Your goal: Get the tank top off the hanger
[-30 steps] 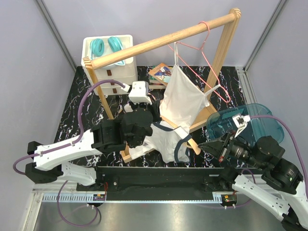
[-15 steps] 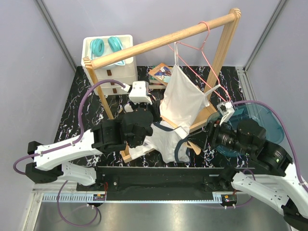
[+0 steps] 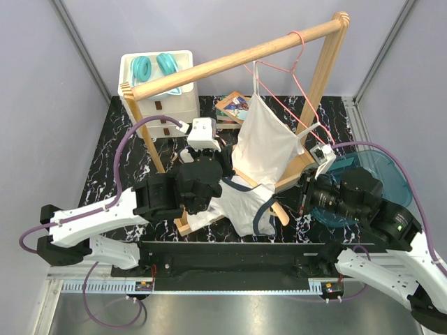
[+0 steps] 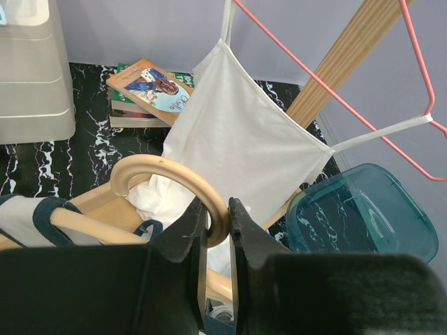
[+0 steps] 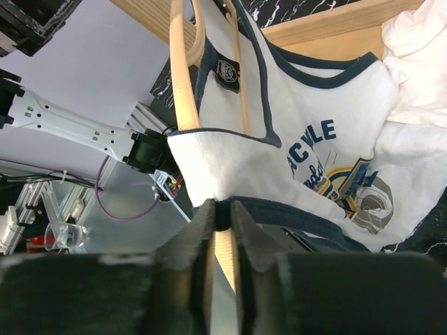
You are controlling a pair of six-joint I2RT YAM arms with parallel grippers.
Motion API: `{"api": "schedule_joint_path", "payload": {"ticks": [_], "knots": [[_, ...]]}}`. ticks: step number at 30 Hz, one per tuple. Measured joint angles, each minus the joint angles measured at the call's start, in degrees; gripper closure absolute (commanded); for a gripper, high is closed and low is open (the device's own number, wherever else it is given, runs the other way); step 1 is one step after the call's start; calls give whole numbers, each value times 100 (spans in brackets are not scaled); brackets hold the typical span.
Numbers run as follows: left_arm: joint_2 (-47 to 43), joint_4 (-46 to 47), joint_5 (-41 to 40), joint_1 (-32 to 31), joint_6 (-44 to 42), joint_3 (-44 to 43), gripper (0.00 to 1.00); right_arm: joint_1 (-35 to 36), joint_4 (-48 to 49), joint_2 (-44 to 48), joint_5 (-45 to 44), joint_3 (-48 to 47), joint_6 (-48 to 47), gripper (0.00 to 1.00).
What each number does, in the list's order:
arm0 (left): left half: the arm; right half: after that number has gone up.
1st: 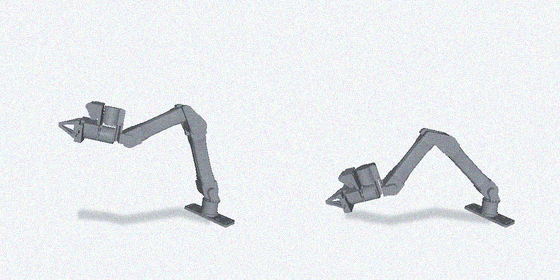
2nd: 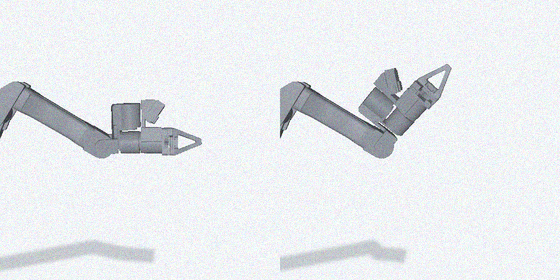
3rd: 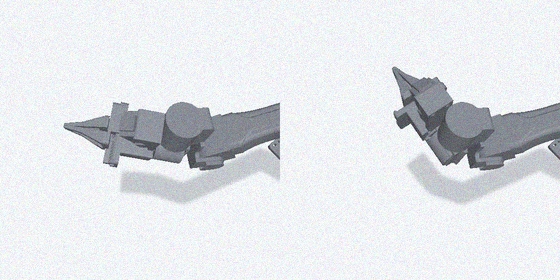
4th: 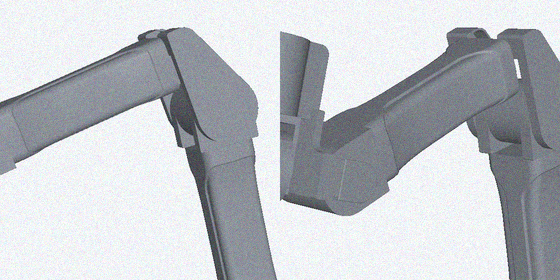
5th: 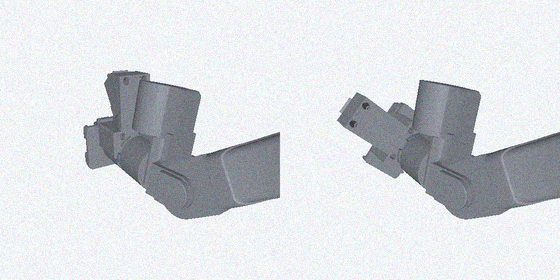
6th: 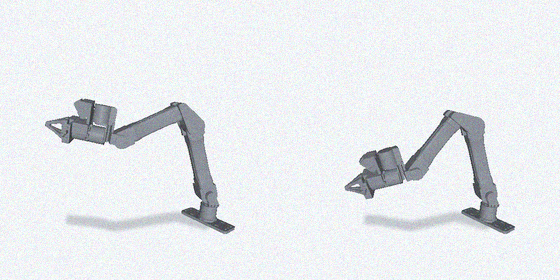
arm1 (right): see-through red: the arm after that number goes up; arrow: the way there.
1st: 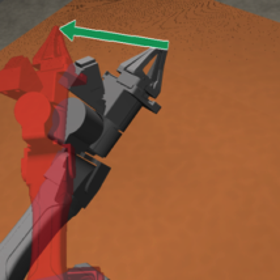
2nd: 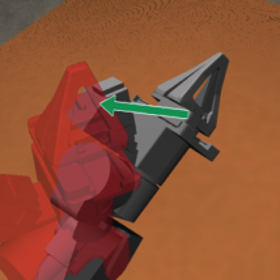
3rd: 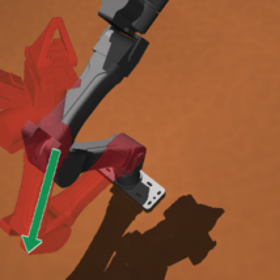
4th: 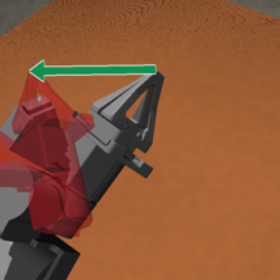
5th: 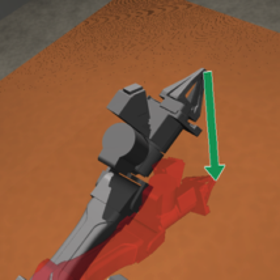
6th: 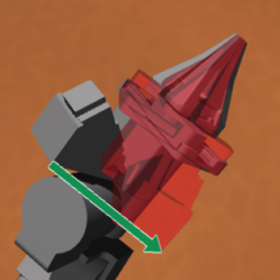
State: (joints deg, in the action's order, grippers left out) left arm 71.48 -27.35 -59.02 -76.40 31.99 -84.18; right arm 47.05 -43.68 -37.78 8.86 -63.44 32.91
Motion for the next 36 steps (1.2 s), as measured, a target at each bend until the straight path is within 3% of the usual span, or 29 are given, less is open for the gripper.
{"api": "schedule_joint_path", "payload": {"ticks": [1,9,19,27,36], "knots": [[0,-2,0,0,-2,0,100,0,13,7,13,4,0,100],[0,2,-74,0,-2,0,100,0,76,461,-92,249,114,100],[2,2,-487,0,28,-24,100,2,-109,2173,-632,1257,732,100],[22,109,-745,0,175,-131,100,4,-446,3552,-1141,1547,1137,100],[39,221,-846,0,236,-164,100,4,-739,3694,-1139,1908,1281,100]]}}
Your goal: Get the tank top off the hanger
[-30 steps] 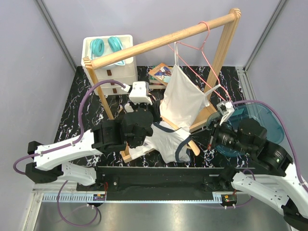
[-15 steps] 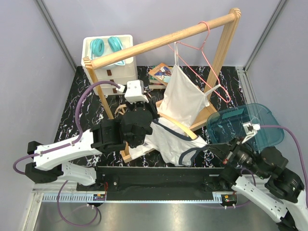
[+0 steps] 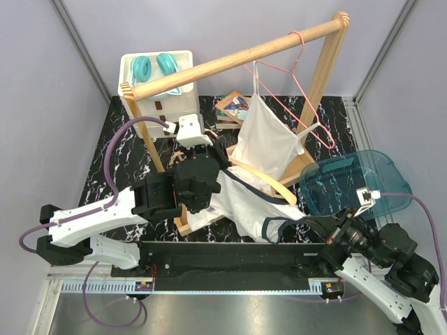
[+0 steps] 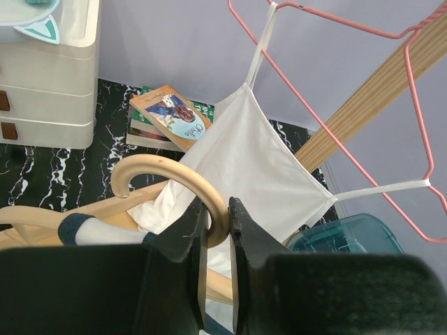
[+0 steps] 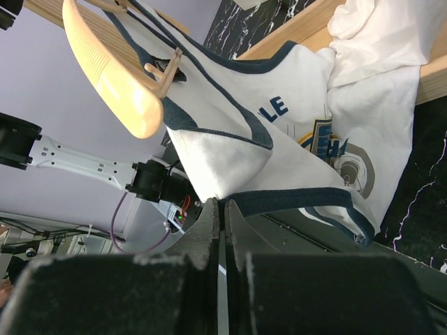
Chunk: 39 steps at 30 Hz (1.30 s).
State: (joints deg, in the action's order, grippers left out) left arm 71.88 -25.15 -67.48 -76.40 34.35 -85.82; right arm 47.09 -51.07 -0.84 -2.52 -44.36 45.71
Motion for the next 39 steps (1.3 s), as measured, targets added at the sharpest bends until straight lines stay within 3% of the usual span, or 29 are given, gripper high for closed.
{"api": "schedule_joint_path", "payload": {"ticks": [7,16,23,29,30,36,37,39], "knots": [[-4,48,140,0,28,0,100,0,-127,-114,-162,-2,136,100],[-332,92,1357,0,387,168,100,0,208,-2253,-83,0,42,100],[-994,201,2441,0,452,595,100,0,920,-2844,31,133,13,100],[-1751,249,3139,0,507,1152,100,0,1394,-3539,170,175,-26,80],[-1849,260,3209,0,535,1246,100,0,1408,-3689,168,136,-59,69],[-2083,240,3475,0,621,1569,100,0,1528,-4736,369,-503,-468,29],[-2068,240,3506,0,621,1578,100,0,1552,-4846,409,-619,-542,15],[-2037,236,3578,0,621,1585,100,0,1589,-4903,520,-765,-647,7]]}}
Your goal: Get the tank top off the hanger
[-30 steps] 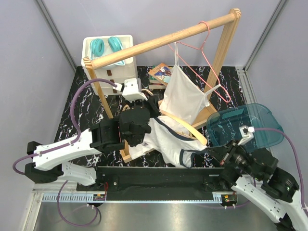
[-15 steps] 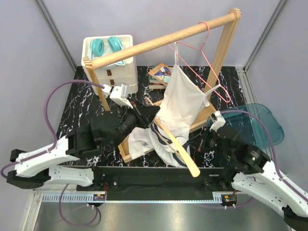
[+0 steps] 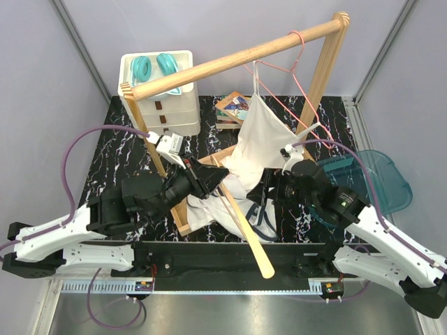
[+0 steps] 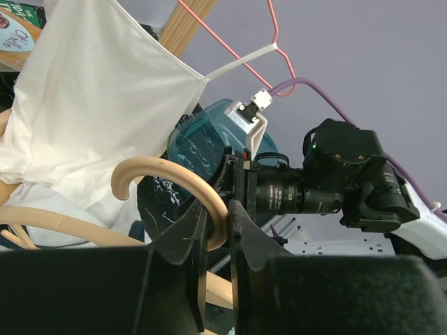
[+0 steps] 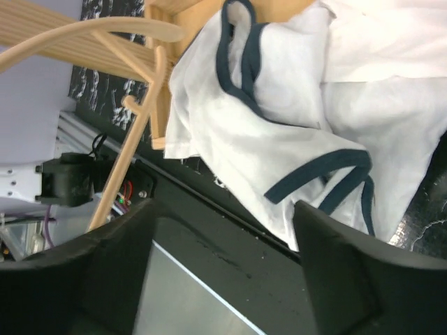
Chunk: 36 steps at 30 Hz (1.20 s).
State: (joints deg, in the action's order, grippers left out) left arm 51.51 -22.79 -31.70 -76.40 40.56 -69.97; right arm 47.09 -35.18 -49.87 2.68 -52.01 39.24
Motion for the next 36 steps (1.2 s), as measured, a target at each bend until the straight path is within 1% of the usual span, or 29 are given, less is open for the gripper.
{"api": "schedule_joint_path", "payload": {"ticks": [2,5,10,15,19,26,31,36], "knots": [[37,0,74,0,-2,0,100,0,39,48,105,-37,-72,0],[52,-17,179,0,-2,-2,100,0,66,116,225,2,-98,0],[33,-208,286,0,-7,-46,100,0,323,-15,608,439,-98,0],[-83,-586,474,0,-20,-251,100,0,487,-866,752,492,-398,0],[-385,-863,614,0,28,-313,100,0,520,-1707,734,48,-909,0],[-1130,-1086,656,0,282,-151,100,31,560,-2739,675,-734,-1781,0],[-1484,-1185,590,0,448,-20,100,308,533,-3471,577,-1029,-2277,0],[-1473,-1257,573,0,498,26,100,518,535,-4100,575,-1222,-2577,0]]}}
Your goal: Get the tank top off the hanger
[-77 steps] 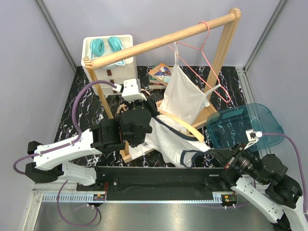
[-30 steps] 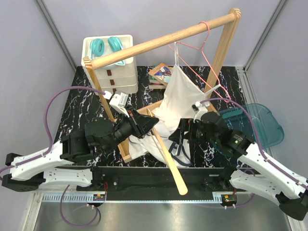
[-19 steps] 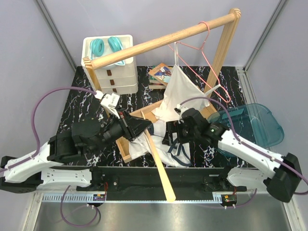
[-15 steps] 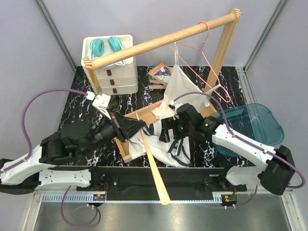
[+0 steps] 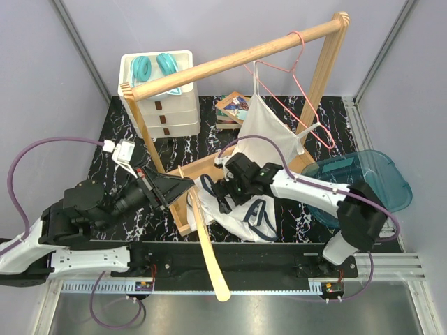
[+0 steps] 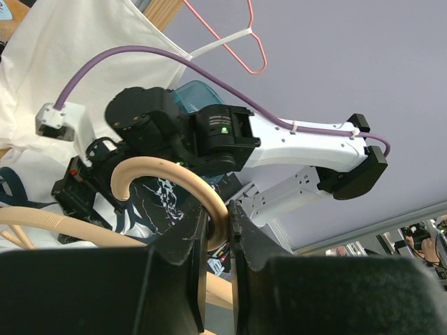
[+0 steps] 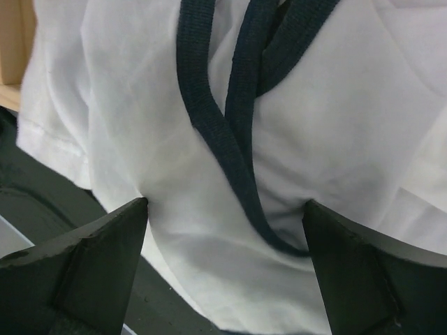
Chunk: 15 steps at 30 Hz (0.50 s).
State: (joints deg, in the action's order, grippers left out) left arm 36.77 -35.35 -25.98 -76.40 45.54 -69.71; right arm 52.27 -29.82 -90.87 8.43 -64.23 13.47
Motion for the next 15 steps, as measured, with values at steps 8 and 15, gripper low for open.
{"api": "schedule_joint_path", "payload": {"ticks": [8,15], "knots": [[90,-114,-37,0,61,0,100,85,20,-555,-186,-249,-225,47],[175,-122,-144,0,57,-7,100,98,-24,-391,-407,-262,-273,94]]}}
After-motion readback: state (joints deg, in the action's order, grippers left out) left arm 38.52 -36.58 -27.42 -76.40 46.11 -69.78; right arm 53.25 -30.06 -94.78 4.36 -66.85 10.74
